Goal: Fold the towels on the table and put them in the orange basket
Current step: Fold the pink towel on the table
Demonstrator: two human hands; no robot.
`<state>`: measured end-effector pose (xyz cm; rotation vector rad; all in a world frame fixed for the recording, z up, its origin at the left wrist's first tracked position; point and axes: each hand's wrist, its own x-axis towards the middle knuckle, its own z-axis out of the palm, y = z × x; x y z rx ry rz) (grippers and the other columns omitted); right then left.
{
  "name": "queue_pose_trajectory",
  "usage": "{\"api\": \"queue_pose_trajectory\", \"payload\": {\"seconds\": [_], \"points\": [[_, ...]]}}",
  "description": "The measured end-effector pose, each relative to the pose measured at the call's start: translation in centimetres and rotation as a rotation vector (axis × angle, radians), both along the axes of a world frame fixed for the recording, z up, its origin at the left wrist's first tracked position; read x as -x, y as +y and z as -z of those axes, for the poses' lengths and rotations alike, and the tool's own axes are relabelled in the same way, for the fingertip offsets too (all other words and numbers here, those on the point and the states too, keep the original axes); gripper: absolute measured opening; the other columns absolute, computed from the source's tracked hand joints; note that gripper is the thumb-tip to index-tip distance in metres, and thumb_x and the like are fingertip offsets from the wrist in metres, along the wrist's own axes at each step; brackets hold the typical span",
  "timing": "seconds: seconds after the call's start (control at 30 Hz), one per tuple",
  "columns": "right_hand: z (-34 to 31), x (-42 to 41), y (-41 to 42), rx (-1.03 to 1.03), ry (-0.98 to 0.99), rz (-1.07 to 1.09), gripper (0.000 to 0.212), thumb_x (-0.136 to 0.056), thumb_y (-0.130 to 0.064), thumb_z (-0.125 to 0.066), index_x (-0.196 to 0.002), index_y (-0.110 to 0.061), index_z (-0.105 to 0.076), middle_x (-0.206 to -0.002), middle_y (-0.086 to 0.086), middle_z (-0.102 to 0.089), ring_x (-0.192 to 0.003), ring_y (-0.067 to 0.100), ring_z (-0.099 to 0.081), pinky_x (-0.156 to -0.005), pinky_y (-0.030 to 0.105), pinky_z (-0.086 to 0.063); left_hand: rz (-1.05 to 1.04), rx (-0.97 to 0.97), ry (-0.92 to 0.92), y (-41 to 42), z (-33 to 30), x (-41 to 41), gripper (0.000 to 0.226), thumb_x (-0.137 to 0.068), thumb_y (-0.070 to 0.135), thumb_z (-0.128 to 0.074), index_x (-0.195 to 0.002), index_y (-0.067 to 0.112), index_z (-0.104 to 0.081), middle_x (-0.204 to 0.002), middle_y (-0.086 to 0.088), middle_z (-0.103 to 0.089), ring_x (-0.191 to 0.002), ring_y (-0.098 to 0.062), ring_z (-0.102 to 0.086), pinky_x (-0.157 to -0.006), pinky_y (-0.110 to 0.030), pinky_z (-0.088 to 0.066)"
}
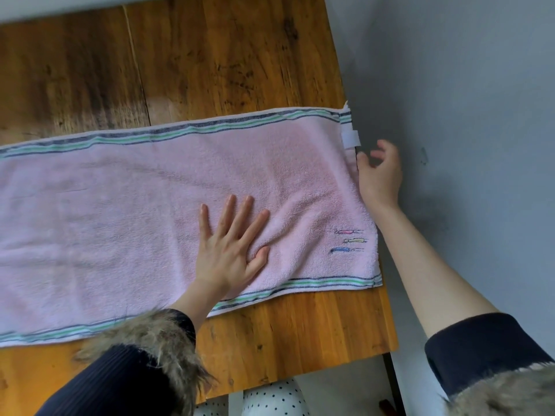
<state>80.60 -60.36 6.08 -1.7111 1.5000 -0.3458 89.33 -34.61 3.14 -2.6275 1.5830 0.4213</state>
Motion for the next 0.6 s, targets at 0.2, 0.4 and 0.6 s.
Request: {"api": "queue_pose_trajectory", "payload": {"seconds": [0.2, 0.4, 0.6], "points": [[-0.1, 5.6, 2.5, -0.147, 0.057, -0.084, 0.038, -0.092, -0.025, -0.057, -0.127, -0.010, -0.053, -0.119, 0.002, -0.057, -0.100, 0.010, -0.053, -0.090, 0.024, -0.041, -0.006, 0.007, 0.011, 0.0, 0.1, 0.0, 0.062, -0.088, 0.057, -0.030, -0.144, 0.032, -0.030, -0.155, -0.003, -0.020, -0.144, -0.028, -0.012, -0.110, -0.065, -0.004], [-0.3, 8.8, 4.2, -0.188, 0.149, -0.182, 0.039, -0.093, -0.034, -0.053, -0.125, -0.012, -0.057, -0.125, 0.006, -0.052, -0.101, 0.012, -0.053, -0.086, 0.024, -0.041, -0.007, -0.004, -0.008, 0.1, 0.2, 0.2, 0.062, -0.089, 0.057, -0.024, -0.146, 0.033, -0.018, -0.157, -0.002, -0.014, -0.145, -0.027, -0.005, -0.111, -0.063, -0.001], [-0.1, 10.0, 4.6, -0.246, 0.240, -0.145, 0.044, -0.086, -0.028, -0.064, -0.125, -0.009, -0.055, -0.120, 0.006, -0.059, -0.104, 0.019, -0.057, -0.091, 0.034, -0.049, -0.009, -0.006, -0.009, 0.0, 0.3, 0.2, 0.061, -0.090, 0.056, -0.025, -0.147, 0.033, -0.019, -0.157, -0.001, -0.010, -0.145, -0.025, 0.000, -0.111, -0.062, 0.002]]}}
